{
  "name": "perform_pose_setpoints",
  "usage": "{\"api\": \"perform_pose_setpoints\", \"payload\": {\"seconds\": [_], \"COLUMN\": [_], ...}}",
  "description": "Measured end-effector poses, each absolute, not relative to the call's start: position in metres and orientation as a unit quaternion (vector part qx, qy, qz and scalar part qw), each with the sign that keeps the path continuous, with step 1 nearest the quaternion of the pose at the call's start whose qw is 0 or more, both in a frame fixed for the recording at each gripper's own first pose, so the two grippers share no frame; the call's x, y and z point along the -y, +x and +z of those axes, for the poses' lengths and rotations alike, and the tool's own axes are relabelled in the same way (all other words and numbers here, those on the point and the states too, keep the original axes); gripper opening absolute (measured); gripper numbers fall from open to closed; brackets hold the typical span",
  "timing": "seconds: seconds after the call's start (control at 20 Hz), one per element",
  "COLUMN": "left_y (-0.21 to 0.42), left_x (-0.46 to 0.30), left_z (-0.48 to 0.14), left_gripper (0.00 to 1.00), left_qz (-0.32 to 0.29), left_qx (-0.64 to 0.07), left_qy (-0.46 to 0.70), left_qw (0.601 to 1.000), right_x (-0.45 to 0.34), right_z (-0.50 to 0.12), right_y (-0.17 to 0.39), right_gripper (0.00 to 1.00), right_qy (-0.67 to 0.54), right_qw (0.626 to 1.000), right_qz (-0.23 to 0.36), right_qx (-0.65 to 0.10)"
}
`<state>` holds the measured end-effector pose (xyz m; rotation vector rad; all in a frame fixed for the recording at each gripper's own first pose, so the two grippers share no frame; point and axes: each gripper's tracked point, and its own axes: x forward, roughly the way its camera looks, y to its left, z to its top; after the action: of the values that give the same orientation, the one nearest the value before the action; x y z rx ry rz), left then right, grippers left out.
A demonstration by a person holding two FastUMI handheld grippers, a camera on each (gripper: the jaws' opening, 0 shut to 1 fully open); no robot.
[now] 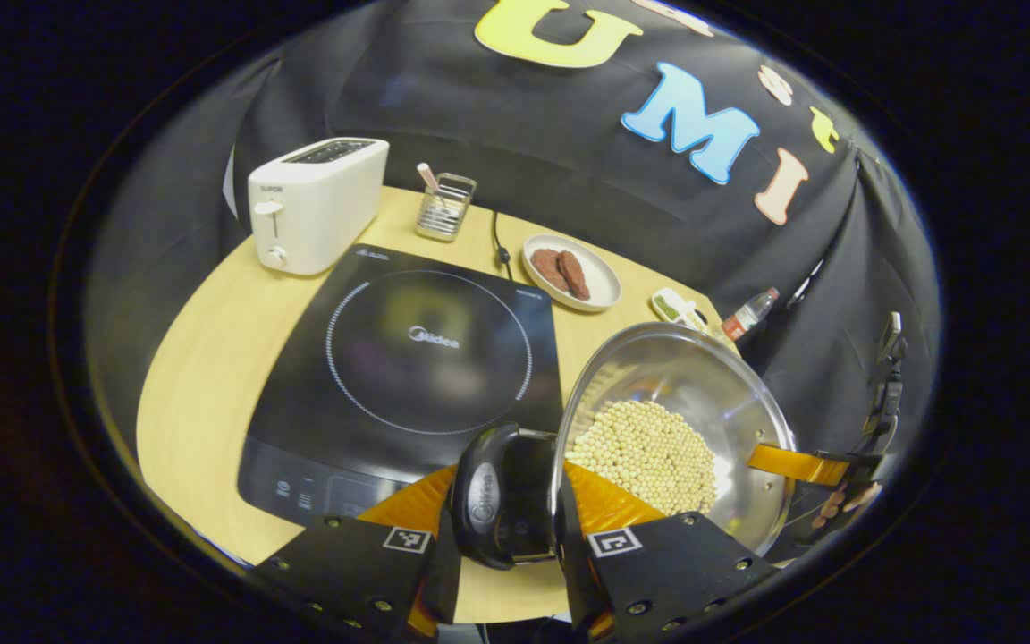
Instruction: First push the handle of the pot to place it horizontally, then grasp the pot with both hands and set it on the induction cooktop.
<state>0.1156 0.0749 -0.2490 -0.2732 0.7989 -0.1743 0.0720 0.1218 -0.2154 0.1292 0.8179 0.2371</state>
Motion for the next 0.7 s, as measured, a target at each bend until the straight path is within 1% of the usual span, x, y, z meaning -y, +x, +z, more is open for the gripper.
{"api": "perform_pose_setpoints", "payload": {"seconds": [0.05,0.1,0.15,0.25,0.3,0.35,0.4,0.5,0.55,0.6,0.65,0.7], "left_y": [0.116,0.117,0.118,0.122,0.125,0.127,0.130,0.141,0.148,0.152,0.157,0.163], "left_x": [-0.085,-0.095,-0.105,-0.126,-0.135,-0.147,-0.156,-0.170,-0.178,-0.186,-0.193,-0.199], "left_z": [-0.248,-0.247,-0.245,-0.244,-0.243,-0.241,-0.240,-0.239,-0.238,-0.238,-0.240,-0.242], "left_gripper": [0.53,0.53,0.53,0.53,0.53,0.49,0.53,0.45,0.45,0.48,0.48,0.48], "left_qz": [-0.082,-0.078,-0.074,-0.066,-0.062,-0.058,-0.055,-0.052,-0.052,-0.050,-0.049,-0.048], "left_qx": [-0.385,-0.383,-0.381,-0.377,-0.375,-0.374,-0.372,-0.368,-0.367,-0.366,-0.366,-0.367], "left_qy": [-0.132,-0.132,-0.131,-0.132,-0.135,-0.137,-0.137,-0.134,-0.133,-0.134,-0.135,-0.136], "left_qw": [0.910,0.911,0.912,0.914,0.915,0.916,0.917,0.919,0.919,0.919,0.919,0.919], "right_x": [-0.132,-0.141,-0.151,-0.170,-0.180,-0.190,-0.199,-0.216,-0.224,-0.231,-0.238,-0.245], "right_z": [-0.213,-0.212,-0.211,-0.210,-0.209,-0.208,-0.207,-0.207,-0.206,-0.207,-0.208,-0.209], "right_y": [0.071,0.073,0.075,0.082,0.086,0.089,0.093,0.100,0.104,0.109,0.113,0.118], "right_gripper": [0.49,0.51,0.51,0.48,0.48,0.48,0.48,0.48,0.48,0.48,0.51,0.48], "right_qy": [0.062,0.063,0.064,0.057,0.054,0.055,0.058,0.057,0.056,0.057,0.057,0.057], "right_qw": [0.909,0.909,0.909,0.910,0.911,0.910,0.910,0.911,0.910,0.910,0.910,0.909], "right_qz": [0.119,0.121,0.123,0.129,0.133,0.137,0.139,0.145,0.147,0.149,0.150,0.152], "right_qx": [-0.396,-0.394,-0.394,-0.390,-0.388,-0.386,-0.385,-0.383,-0.383,-0.383,-0.383,-0.384]}}
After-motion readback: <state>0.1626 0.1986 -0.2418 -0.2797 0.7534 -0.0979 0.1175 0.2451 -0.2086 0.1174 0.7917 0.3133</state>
